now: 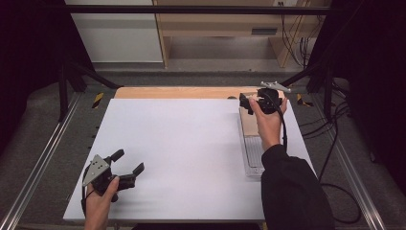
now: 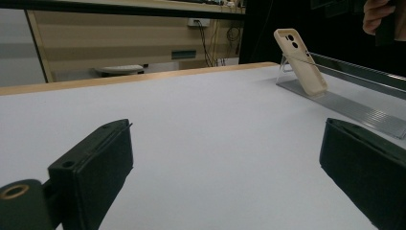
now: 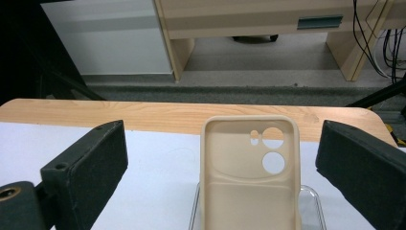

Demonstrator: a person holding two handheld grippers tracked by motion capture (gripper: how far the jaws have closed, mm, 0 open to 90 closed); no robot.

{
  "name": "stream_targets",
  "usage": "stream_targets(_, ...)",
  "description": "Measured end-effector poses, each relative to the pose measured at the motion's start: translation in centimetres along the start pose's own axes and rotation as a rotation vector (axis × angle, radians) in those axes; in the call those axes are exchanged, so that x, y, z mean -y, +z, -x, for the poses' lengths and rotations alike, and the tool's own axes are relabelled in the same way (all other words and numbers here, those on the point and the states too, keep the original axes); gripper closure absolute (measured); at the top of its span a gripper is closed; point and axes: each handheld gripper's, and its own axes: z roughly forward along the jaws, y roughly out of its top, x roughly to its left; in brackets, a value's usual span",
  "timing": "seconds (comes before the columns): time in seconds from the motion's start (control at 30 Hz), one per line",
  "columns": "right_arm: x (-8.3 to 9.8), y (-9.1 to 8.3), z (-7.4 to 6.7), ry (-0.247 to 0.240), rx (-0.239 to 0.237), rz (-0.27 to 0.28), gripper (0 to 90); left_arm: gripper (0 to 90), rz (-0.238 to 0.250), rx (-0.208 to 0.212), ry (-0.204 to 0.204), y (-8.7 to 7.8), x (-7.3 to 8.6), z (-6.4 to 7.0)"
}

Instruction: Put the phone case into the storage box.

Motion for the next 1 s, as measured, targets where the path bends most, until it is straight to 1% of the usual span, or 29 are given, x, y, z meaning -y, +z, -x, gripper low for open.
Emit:
stream_targets(0.1,-0.1,-0.3,0.1,0.008,-0.003,-0.002,4.0,4.0,-0.001,0.000,0.001,0.0,0.0,0.0)
stream_targets(0.23,-0.2,-0.5,0.2,-0.001,0.003,-0.002,3.9,4.0,0.000,0.000,0.001,0.0,0.0,0.0)
stream_targets(0.67,-0.4,-1.3,-0.2,-0.009,-0.009,0.000,4.6,4.0,-0.002,-0.003,0.002,-0.1,0.0,-0.1)
stream_targets(0.8,-0.6,-1.6,-0.4,-0.011,-0.027,0.018,4.8,4.0,-0.003,-0.005,0.000,-0.1,0.0,-0.1)
stream_targets(0.87,-0.7,-1.9,-0.5,-0.011,-0.029,0.024,4.9,4.0,-0.005,-0.005,0.004,-0.1,0.0,-0.1)
stream_targets(1.0,-0.8,-2.4,-0.5,-0.015,-0.036,0.048,5.5,4.0,0.001,-0.009,-0.002,-0.2,0.0,-0.2)
